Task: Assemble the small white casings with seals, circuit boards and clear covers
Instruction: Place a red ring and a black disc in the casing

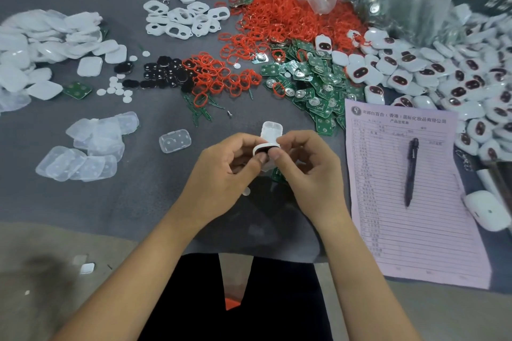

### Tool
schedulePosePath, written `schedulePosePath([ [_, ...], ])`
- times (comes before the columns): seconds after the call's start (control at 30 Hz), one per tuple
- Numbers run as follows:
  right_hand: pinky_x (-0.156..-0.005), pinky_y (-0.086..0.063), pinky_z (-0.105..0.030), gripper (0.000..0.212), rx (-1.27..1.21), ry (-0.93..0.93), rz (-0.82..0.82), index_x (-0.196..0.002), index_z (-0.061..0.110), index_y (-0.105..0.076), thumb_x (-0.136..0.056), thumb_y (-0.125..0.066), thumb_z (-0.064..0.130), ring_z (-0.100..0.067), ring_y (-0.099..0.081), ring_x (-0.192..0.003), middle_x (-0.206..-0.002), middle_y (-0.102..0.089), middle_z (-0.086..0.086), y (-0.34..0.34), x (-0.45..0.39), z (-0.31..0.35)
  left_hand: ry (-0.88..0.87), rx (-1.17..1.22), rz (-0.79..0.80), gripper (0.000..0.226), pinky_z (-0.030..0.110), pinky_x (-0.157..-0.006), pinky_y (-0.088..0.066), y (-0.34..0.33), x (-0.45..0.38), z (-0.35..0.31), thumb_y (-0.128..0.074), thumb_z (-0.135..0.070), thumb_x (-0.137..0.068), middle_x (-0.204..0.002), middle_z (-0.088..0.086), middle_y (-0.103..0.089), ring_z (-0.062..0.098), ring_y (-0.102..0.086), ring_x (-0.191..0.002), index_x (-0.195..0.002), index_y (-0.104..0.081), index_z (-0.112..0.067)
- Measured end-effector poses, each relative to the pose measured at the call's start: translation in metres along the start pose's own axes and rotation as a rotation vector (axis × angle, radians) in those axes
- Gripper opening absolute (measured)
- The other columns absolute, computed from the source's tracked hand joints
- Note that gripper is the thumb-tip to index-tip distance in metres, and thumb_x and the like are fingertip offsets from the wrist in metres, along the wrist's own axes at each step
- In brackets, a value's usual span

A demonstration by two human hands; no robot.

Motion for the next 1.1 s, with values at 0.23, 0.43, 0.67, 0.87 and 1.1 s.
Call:
schedulePosePath([
  [0.23,-0.069,-0.051,-0.031,0.017,0.037,0.024,0.047,-0.106,0.019,-0.073,-0.096,-0.07,0.006,-0.022,-0.066,-0.079,-0.095,-0.072,-0.004,-0.0039,-0.0006,0.0001,-0.019,0.007,-0.003,0.018,0.033,-0.069,-0.064,-0.0001,0.0003,-0.0015,-0.067,-0.019,-0.101,-0.102,-0.013,-0.078,0.009,-0.076,-0.093,-0.118,-0.07,-0.026],
  [0.43,-0.062,-0.048,-0.042,0.019,0.028,-0.009,0.06,-0.103,0.026,-0.072,-0.096,-0.071,0.009,-0.034,-0.062,-0.07,-0.088,-0.071,-0.006,-0.0042,-0.0018,-0.0053,-0.021,0.0,0.002,0.02,0.036,-0.08,-0.064,-0.001,0.0006,0.0004,-0.067,-0.017,-0.101,-0.104,-0.008,-0.079,0.013,-0.077,-0.095,-0.12,-0.069,-0.017],
  [0.67,-0.054,-0.036,-0.026,0.013,0.027,-0.013,0.069,-0.095,0.027,-0.071,-0.094,-0.07,0.014,-0.02,-0.048,-0.058,-0.075,-0.066,-0.001,-0.0031,-0.0024,-0.0049,-0.049,-0.018,0.015,0.021,0.023,-0.077,-0.061,-0.0036,0.0014,-0.0029,-0.065,-0.017,-0.102,-0.105,-0.014,-0.079,0.007,-0.076,-0.096,-0.121,-0.071,-0.022],
  [0.87,-0.054,-0.033,-0.037,0.005,0.012,-0.016,0.092,-0.092,0.015,-0.069,-0.095,-0.071,0.011,-0.035,-0.047,-0.059,-0.071,-0.061,-0.02,-0.003,-0.0018,-0.0045,-0.05,-0.028,0.022,0.022,0.027,-0.06,-0.06,-0.0044,0.0021,-0.0044,-0.067,-0.016,-0.101,-0.102,-0.007,-0.079,0.017,-0.077,-0.09,-0.12,-0.07,-0.024],
  [1.1,-0.054,-0.031,-0.028,0.008,-0.027,-0.032,0.081,-0.088,0.02,-0.065,-0.093,-0.071,0.016,-0.024,-0.043,-0.055,-0.07,-0.06,-0.022,-0.0041,-0.0018,-0.005,-0.047,-0.012,0.029,0.023,0.046,-0.074,-0.062,-0.006,0.0017,-0.0045,-0.069,-0.012,-0.099,-0.098,-0.002,-0.078,0.02,-0.077,-0.09,-0.116,-0.07,-0.026],
])
Point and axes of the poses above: each hand's wrist, its own x-axis away from the middle knuckle, its own y-axis out of the back of the hand, z = x × y, the point moved 8 cm from there along -x, towards the middle knuckle
